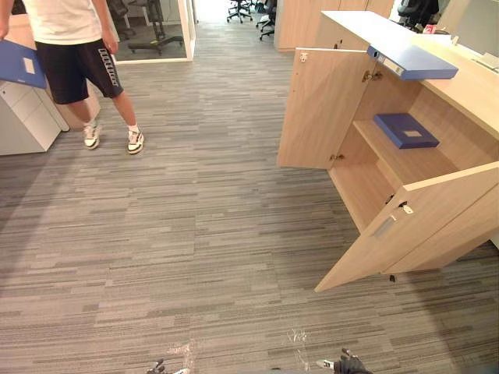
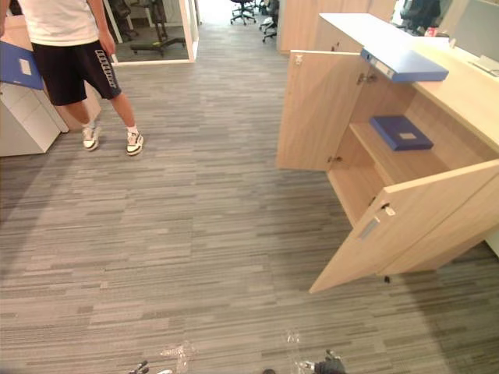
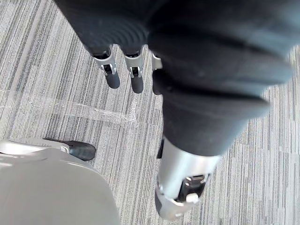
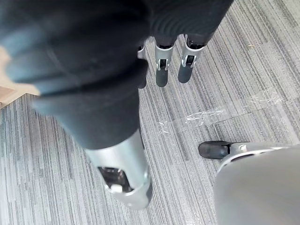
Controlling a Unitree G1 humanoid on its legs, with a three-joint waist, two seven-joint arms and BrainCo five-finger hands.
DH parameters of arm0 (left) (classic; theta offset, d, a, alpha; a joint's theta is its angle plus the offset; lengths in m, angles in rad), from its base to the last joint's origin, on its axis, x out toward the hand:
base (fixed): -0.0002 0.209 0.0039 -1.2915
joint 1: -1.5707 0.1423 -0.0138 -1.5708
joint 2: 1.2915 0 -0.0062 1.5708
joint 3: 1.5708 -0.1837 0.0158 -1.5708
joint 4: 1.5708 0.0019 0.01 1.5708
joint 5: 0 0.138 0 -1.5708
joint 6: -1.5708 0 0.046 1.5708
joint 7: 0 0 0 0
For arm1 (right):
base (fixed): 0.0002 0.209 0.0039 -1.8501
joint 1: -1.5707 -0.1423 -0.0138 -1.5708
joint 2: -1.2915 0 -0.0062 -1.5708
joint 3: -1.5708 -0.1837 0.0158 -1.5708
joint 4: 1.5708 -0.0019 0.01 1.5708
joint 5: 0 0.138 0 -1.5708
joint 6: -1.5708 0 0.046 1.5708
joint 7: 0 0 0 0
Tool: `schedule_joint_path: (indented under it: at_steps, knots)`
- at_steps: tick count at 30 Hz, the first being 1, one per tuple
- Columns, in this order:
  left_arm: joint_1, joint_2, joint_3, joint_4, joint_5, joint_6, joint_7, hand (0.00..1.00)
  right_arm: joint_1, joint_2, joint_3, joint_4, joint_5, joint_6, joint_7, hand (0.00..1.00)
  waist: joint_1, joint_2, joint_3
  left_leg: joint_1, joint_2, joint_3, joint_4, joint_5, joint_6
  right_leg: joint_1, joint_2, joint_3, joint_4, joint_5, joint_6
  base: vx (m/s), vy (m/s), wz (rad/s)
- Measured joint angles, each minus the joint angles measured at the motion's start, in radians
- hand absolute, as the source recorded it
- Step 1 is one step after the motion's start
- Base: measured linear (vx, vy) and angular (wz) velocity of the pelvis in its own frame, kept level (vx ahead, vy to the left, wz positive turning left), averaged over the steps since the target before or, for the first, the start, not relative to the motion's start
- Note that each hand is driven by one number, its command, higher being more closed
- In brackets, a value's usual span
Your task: Walk over to the cabinet, pick up the folder, carry it to the office cabinet, place the folder inside the office cabinet, then close the office cabinet door
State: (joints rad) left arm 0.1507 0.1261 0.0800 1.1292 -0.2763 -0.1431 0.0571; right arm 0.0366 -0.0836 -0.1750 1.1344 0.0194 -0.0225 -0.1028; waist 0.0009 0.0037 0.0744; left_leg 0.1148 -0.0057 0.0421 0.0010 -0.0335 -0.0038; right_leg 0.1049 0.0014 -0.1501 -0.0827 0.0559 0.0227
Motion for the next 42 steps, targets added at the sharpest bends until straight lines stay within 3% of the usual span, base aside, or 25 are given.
schedule_joint_path:
  at_steps: [6, 22, 40, 42]
  knots:
    - [-0.008, 0.001, 0.005, 0.0, -0.008, -0.004, -0.008, 0.0, -0.027, 0.048, -0.002, 0.0, -0.001, -0.005, 0.003, 0.0, 0.004, -0.007, 0.02, 0.027, -0.004, -0.002, -0.017, 0.002, -0.002, 0.017, -0.004, -0.008, -0.001, -0.006, 0.01, 0.0, 0.002, 0.01]
    - [-0.021, 0.008, 0.009, -0.001, 0.046, -0.007, -0.009, 0.0, -0.046, 0.052, -0.007, 0.009, -0.001, 0.0, 0.023, 0.0, 0.005, -0.019, 0.028, 0.03, -0.006, -0.002, -0.032, 0.006, -0.003, 0.017, -0.005, -0.011, -0.001, -0.005, 0.007, 0.0, 0.0, 0.0]
    - [-0.03, 0.028, -0.01, 0.006, 0.038, 0.003, -0.066, 0.0, -0.064, 0.056, -0.032, 0.026, -0.002, 0.023, 0.081, 0.0, 0.005, -0.03, 0.039, 0.042, -0.006, -0.008, -0.053, 0.022, -0.01, 0.019, -0.005, -0.018, -0.005, -0.005, 0.007, -0.01, -0.001, 0.0]
    - [-0.033, 0.032, -0.01, 0.006, -0.001, 0.007, -0.069, 0.0, -0.072, 0.055, -0.029, 0.041, -0.001, 0.024, 0.081, 0.0, 0.003, -0.036, 0.047, 0.012, -0.012, -0.029, -0.015, 0.011, -0.01, 0.018, -0.013, -0.041, 0.0, -0.005, 0.007, 0.01, -0.01, 0.29]
